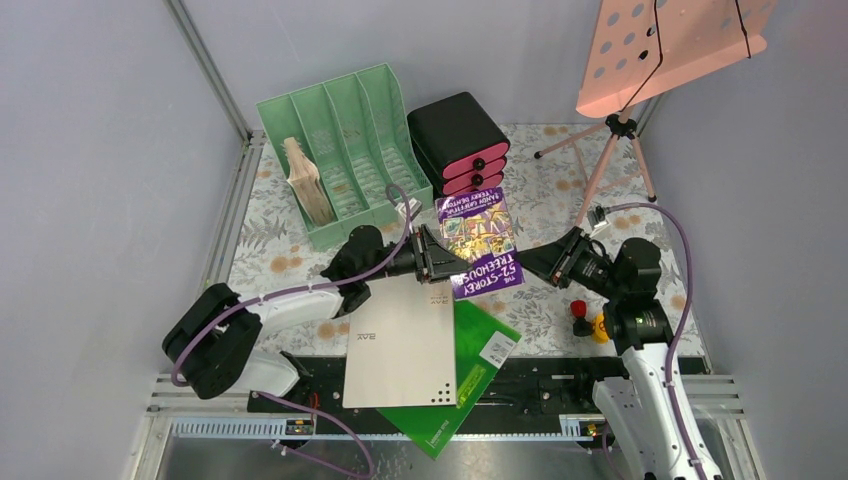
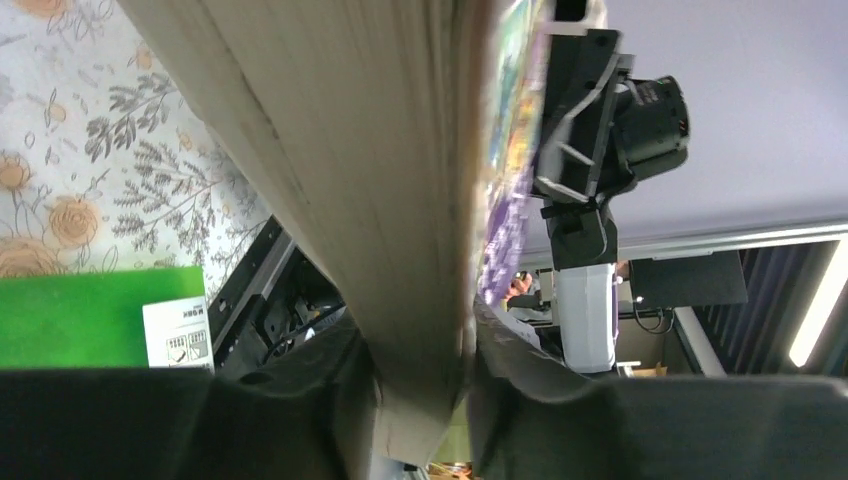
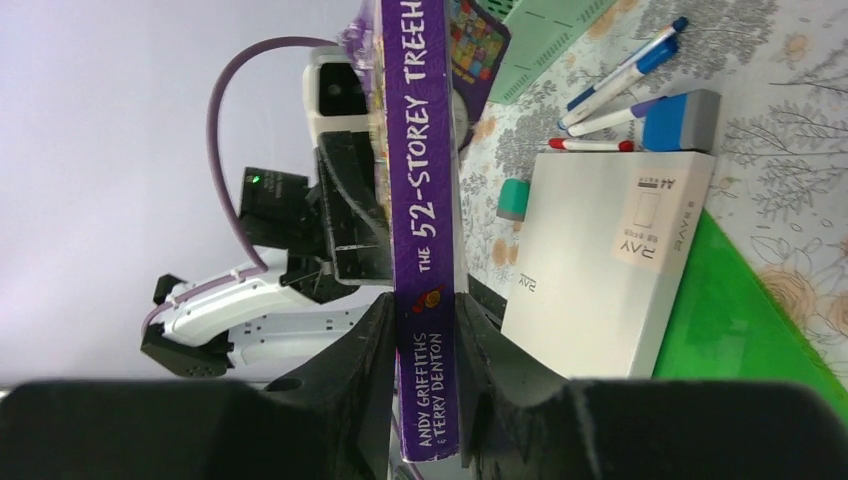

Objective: Organize the desk
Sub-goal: Pick up the book from the center of the board.

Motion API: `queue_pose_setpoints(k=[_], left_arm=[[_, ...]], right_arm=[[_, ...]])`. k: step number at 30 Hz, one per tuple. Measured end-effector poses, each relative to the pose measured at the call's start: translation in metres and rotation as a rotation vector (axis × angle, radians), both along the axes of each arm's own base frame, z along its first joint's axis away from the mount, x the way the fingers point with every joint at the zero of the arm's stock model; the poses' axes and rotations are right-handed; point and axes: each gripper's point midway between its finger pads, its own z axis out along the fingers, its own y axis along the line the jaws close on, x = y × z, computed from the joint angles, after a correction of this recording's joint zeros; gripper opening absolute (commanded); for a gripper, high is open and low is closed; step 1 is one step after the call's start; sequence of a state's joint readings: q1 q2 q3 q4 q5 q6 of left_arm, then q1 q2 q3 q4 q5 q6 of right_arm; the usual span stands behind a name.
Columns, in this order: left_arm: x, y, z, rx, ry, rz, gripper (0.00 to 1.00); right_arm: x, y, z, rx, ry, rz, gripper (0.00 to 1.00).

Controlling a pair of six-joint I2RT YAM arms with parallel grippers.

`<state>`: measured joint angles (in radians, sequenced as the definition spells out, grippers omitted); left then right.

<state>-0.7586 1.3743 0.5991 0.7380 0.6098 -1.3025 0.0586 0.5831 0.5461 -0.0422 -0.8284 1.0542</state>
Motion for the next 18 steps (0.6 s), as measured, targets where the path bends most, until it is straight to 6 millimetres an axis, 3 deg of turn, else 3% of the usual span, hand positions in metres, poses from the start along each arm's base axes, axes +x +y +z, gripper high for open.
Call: queue_pose_setpoints(k=[2, 3, 4, 5, 8, 10, 11, 13, 18], left_arm=[[0.001, 0.001, 0.005, -0.016, -0.004, 0.004, 0.01], [0.001, 0.002, 0.009, -0.023, -0.015, 0.004, 0.00], [0.000, 0.003, 0.009, -0.018, -0.016, 0.006, 0.00], [-0.001, 0.004, 0.009, -0.010, -0.015, 0.006, 0.00], [-0.004, 0.006, 0.006, 0.012, -0.015, 0.008, 0.00], [-0.006, 0.008, 0.005, 0.033, -0.026, 0.006, 0.00], [-0.008, 0.009, 0.002, 0.051, -0.032, 0.005, 0.00], [-0.011, 0.013, -0.007, 0.097, -0.030, 0.002, 0.00], [-0.019, 0.022, -0.020, 0.189, -0.038, -0.012, 0.00]], right_arm=[[0.001, -0.001, -0.007, -0.018, 0.009, -0.009, 0.00], [0.002, -0.002, -0.011, -0.024, 0.018, -0.015, 0.00], [0.002, -0.002, -0.015, -0.029, 0.024, -0.013, 0.07], [0.002, -0.002, -0.017, -0.031, 0.026, -0.011, 0.19], [0.000, -0.001, -0.021, -0.035, 0.030, 0.003, 0.67], [-0.001, 0.000, -0.024, -0.043, 0.037, 0.015, 0.89], [-0.001, 0.000, -0.026, -0.054, 0.033, 0.018, 0.95], [-0.002, -0.001, -0.030, -0.072, 0.037, 0.022, 0.99], [-0.007, -0.003, -0.039, -0.133, 0.034, 0.041, 0.99]])
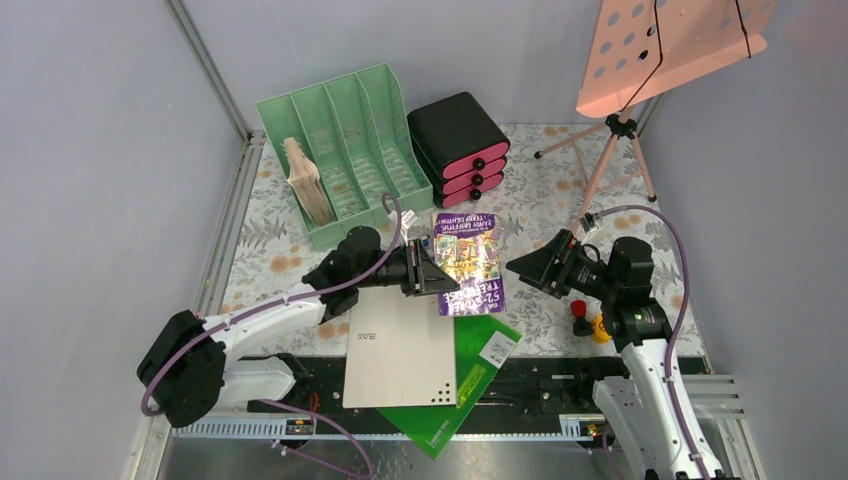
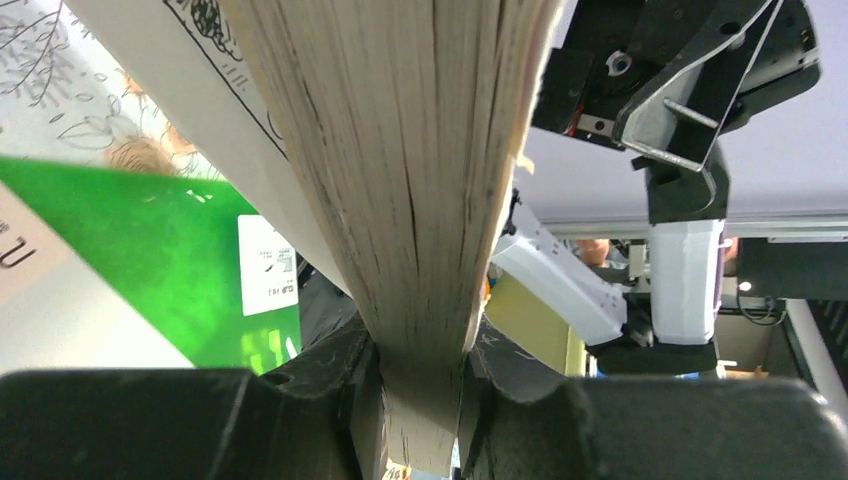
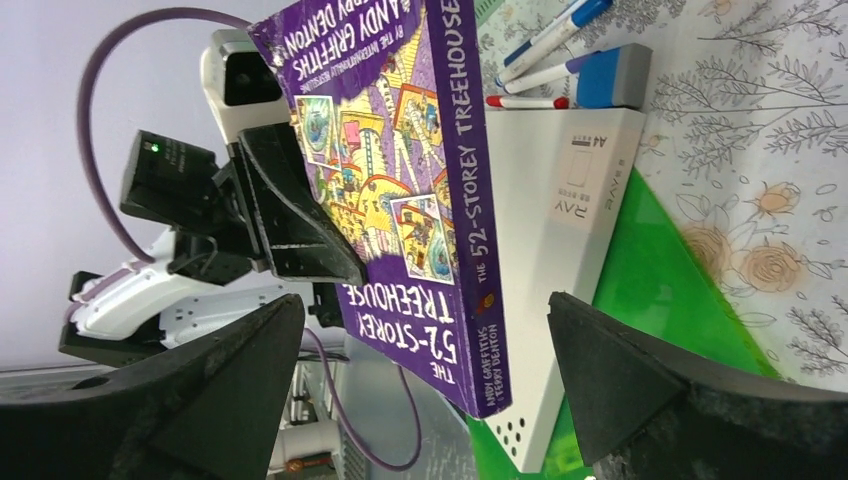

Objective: Organize the desk
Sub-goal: Pick up the book from the center of the board.

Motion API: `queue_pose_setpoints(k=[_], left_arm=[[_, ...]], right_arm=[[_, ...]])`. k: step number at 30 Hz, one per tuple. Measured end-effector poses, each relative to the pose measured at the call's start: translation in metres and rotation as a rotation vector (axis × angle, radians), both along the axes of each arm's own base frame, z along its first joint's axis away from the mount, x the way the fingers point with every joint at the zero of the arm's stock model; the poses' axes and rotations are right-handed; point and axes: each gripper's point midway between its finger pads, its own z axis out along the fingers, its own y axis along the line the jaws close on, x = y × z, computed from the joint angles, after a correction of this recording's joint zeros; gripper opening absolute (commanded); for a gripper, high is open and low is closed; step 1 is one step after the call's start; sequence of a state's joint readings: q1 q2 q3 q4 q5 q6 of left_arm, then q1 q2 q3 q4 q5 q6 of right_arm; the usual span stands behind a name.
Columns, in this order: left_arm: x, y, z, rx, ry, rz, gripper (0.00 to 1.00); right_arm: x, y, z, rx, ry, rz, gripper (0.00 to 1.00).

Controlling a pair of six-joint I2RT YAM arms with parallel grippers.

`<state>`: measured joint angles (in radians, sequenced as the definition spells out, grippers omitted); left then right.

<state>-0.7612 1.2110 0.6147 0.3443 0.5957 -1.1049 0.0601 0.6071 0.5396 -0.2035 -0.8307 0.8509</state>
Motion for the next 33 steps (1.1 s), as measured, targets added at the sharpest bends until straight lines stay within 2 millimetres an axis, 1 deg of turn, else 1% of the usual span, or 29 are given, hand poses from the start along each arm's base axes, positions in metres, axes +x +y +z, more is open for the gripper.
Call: queue_pose_setpoints(k=[4, 8, 14, 17, 19, 23, 25, 29, 30, 31, 32, 33], left_arm=[[-0.009, 0.008, -0.001, 0.034, -0.027, -0.021, 0.00], [-0.017, 0.014, 0.008, 0.026, -0.054, -0.040, 0.00], [-0.023, 0.015, 0.026, -0.038, -0.094, -0.049, 0.00], [-0.028, 0.012, 0.027, -0.063, -0.086, -0.059, 0.00], [-0.031, 0.009, 0.027, -0.073, -0.077, -0.072, 0.00], [-0.036, 0.004, 0.028, -0.087, -0.070, -0.094, 0.00], [-0.037, 0.003, 0.028, -0.092, -0.070, -0.101, 0.00], [-0.039, 0.002, 0.029, -0.097, -0.071, -0.105, 0.00], [-0.039, 0.002, 0.029, -0.098, -0.072, -0.106, 0.10], [-0.039, 0.002, 0.029, -0.099, -0.070, -0.105, 0.25], [-0.039, 0.002, 0.029, -0.100, -0.068, -0.104, 0.43], [-0.039, 0.002, 0.028, -0.101, -0.066, -0.102, 0.58]], right_arm=[[-0.003, 0.000, -0.006, -0.035, 0.001, 0.029, 0.99], [-0.006, 0.004, -0.008, -0.019, 0.019, 0.075, 1.00], [-0.006, 0.013, -0.008, 0.112, 0.002, 0.113, 0.98], [-0.008, 0.017, -0.008, 0.162, 0.017, 0.125, 0.97], [-0.008, 0.019, -0.004, 0.180, 0.005, 0.133, 0.92], [-0.013, 0.027, 0.011, 0.209, -0.044, 0.173, 0.79], [-0.017, 0.033, 0.013, 0.215, -0.047, 0.203, 0.66], [-0.021, 0.042, 0.012, 0.220, -0.037, 0.247, 0.22], [-0.021, 0.043, 0.011, 0.224, -0.030, 0.247, 0.13], [-0.021, 0.044, 0.011, 0.230, -0.024, 0.248, 0.06], [-0.020, 0.044, 0.011, 0.228, -0.031, 0.250, 0.02], [-0.020, 0.044, 0.012, 0.229, -0.033, 0.252, 0.00]])
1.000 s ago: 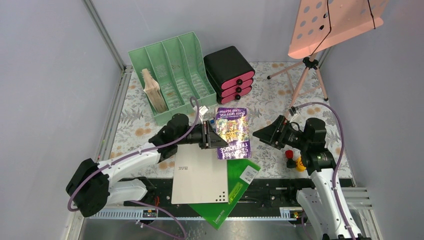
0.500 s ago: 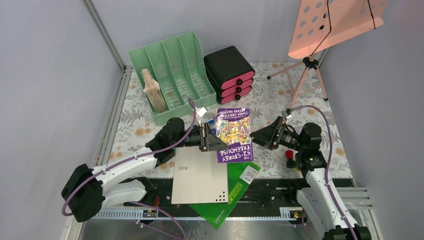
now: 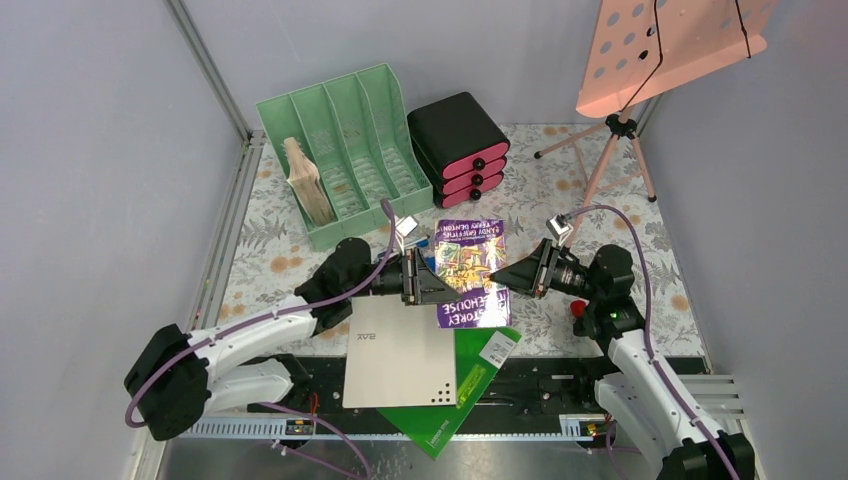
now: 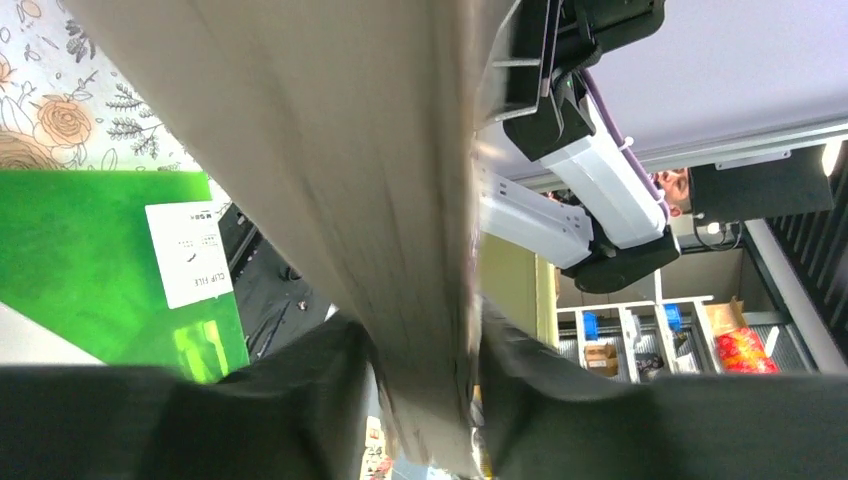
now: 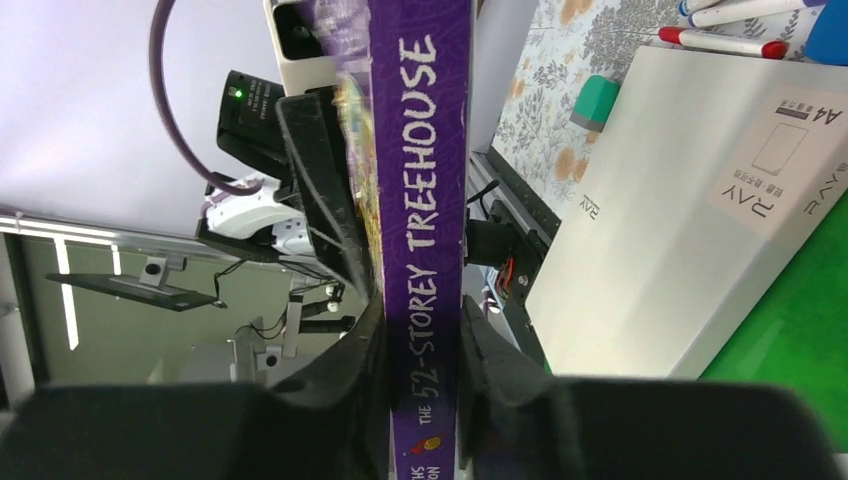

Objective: Organize the desk
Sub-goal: Pick up the book from the center of the board.

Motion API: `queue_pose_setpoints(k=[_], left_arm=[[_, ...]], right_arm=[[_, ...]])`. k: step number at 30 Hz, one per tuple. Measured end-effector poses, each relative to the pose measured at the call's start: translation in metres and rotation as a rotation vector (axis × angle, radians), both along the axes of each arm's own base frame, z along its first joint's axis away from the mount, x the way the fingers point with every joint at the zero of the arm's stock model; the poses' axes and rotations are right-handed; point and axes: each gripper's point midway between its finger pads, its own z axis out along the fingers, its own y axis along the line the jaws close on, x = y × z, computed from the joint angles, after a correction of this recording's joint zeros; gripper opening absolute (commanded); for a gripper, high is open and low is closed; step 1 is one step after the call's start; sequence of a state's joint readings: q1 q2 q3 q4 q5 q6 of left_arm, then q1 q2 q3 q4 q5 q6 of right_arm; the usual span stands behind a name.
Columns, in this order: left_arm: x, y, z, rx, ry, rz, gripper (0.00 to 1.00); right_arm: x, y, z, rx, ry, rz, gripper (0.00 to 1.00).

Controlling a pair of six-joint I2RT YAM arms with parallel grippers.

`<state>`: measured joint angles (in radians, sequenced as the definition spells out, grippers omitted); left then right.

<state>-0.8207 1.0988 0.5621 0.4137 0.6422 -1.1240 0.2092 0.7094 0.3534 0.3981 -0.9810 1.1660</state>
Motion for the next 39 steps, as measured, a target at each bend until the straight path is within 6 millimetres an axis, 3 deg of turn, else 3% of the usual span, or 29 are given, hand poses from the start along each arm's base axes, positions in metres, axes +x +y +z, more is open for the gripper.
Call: queue_pose_setpoints(k=[3, 10, 18, 27, 34, 39], left_arm=[[-0.001, 0.003, 0.002, -0.010, -0.016, 0.010, 0.82], [-0.002, 0.016, 0.005, 0.002, -0.066, 0.067, 0.94], [0.016, 0.044, -0.014, 0.136, -0.092, 0.230, 0.99], [0.033, 0.074, -0.017, 0.276, -0.172, 0.298, 0.99], [0.039, 0.067, 0.019, 0.357, -0.317, 0.179, 0.99], [0.039, 0.050, 0.020, 0.376, -0.335, 0.043, 0.99]], right_arm=[[0.000, 0.000, 0.001, 0.001, 0.000, -0.002, 0.00], [-0.002, -0.003, -0.008, -0.032, 0.017, -0.025, 0.00], [-0.006, -0.006, -0.027, -0.094, 0.043, -0.035, 0.00], [-0.021, -0.008, -0.036, -0.130, 0.029, 0.012, 0.00], [-0.048, -0.008, -0.053, -0.173, 0.079, 0.108, 0.00], [-0.070, -0.005, -0.051, -0.167, 0.076, 0.183, 0.00]])
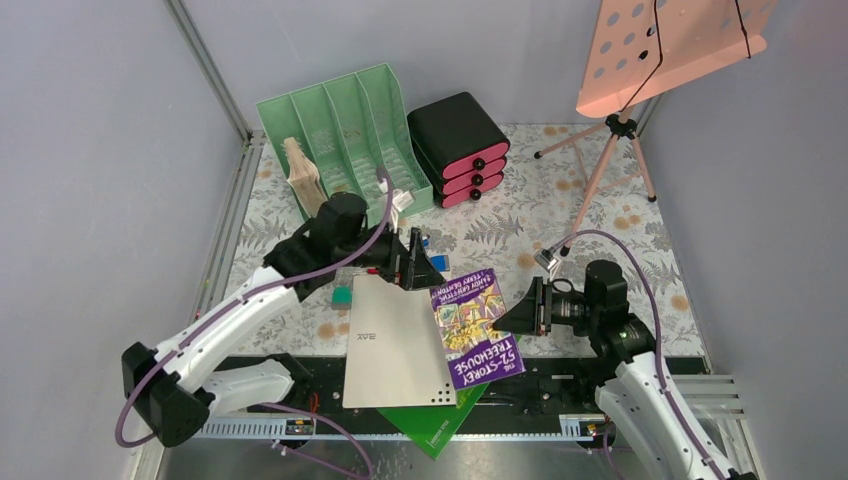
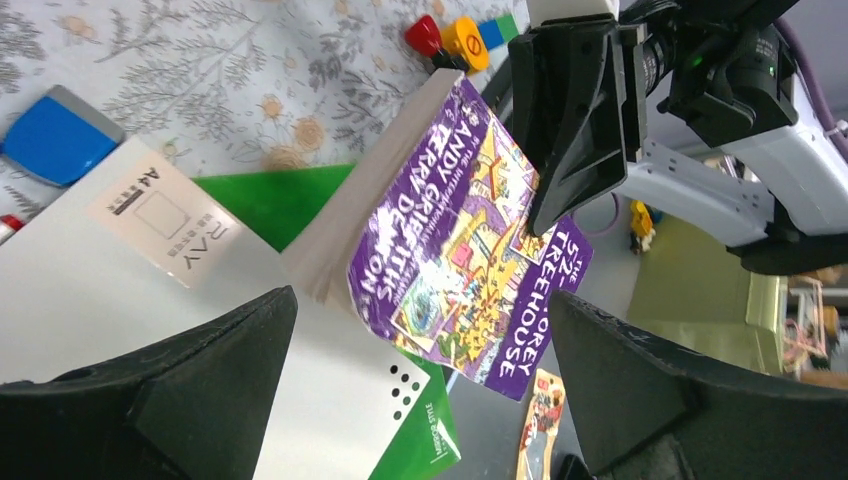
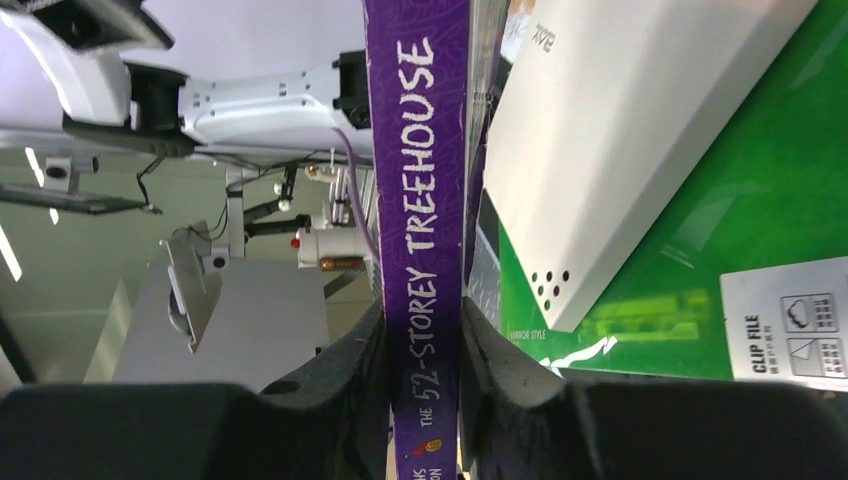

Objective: Organize the desk
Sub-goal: Pick up the book from the center of the board.

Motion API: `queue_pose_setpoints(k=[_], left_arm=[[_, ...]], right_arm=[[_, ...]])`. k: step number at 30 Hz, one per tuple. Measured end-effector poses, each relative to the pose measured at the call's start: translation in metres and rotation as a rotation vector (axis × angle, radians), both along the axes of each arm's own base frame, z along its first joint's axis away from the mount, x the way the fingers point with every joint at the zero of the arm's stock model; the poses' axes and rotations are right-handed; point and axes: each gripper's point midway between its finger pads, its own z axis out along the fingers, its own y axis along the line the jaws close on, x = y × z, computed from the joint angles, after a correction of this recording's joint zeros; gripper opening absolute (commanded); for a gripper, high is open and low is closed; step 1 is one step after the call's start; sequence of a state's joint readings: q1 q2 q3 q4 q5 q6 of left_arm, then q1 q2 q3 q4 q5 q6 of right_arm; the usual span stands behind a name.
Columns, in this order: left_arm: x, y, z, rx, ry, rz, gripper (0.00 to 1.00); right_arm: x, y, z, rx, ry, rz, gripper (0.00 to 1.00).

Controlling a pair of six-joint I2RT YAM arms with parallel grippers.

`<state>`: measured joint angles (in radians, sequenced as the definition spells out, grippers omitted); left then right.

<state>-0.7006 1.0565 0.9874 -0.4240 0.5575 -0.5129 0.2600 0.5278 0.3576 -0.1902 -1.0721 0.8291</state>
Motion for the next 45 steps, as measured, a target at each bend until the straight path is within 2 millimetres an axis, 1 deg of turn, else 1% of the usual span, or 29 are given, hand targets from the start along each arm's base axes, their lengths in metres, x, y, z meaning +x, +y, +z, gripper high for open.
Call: queue_pose_setpoints(k=[4, 7, 11, 14, 19, 24, 27, 29, 30, 38, 43, 45], left_arm=[[-0.004, -0.012, -0.006, 0.003, 0.039, -0.088, 0.99], [-0.012, -0.022, -0.010, -0.016, 0.077, -0.160, 0.99], [-0.025, -0.038, -0.014, -0.036, 0.100, -0.246, 0.99], [-0.030, -0.046, -0.018, -0.037, 0.108, -0.279, 0.99], [-0.032, -0.051, -0.028, -0.042, 0.123, -0.297, 0.99], [-0.036, -0.047, -0.049, -0.029, 0.163, -0.291, 0.97], [-0.039, -0.046, -0.057, -0.028, 0.188, -0.290, 0.87], [-0.041, -0.047, -0.057, -0.043, 0.200, -0.294, 0.79], [-0.042, -0.047, -0.056, -0.054, 0.205, -0.298, 0.76], [-0.053, -0.045, -0.044, -0.114, 0.219, -0.322, 0.67], [-0.061, -0.037, -0.027, -0.153, 0.188, -0.333, 0.54], [-0.063, -0.034, -0.022, -0.163, 0.177, -0.332, 0.53]], right_arm=[[-0.015, 0.001, 0.005, 0.016, -0.023, 0.048, 0.00], [-0.022, 0.001, 0.008, 0.025, -0.037, 0.069, 0.00], [-0.026, 0.001, 0.013, 0.038, -0.041, 0.081, 0.00], [-0.026, 0.002, 0.016, 0.048, -0.037, 0.085, 0.00], [-0.027, 0.003, 0.021, 0.066, -0.033, 0.100, 0.00], [-0.026, 0.005, 0.037, 0.114, -0.057, 0.108, 0.00], [-0.026, 0.005, 0.044, 0.133, -0.065, 0.112, 0.00], [-0.026, 0.005, 0.045, 0.137, -0.064, 0.112, 0.00], [-0.026, 0.005, 0.045, 0.138, -0.064, 0.112, 0.00], [-0.027, 0.004, 0.035, 0.106, -0.063, 0.115, 0.00], [-0.025, 0.004, 0.027, 0.073, -0.070, 0.116, 0.00], [-0.024, 0.003, 0.025, 0.063, -0.072, 0.111, 0.00]])
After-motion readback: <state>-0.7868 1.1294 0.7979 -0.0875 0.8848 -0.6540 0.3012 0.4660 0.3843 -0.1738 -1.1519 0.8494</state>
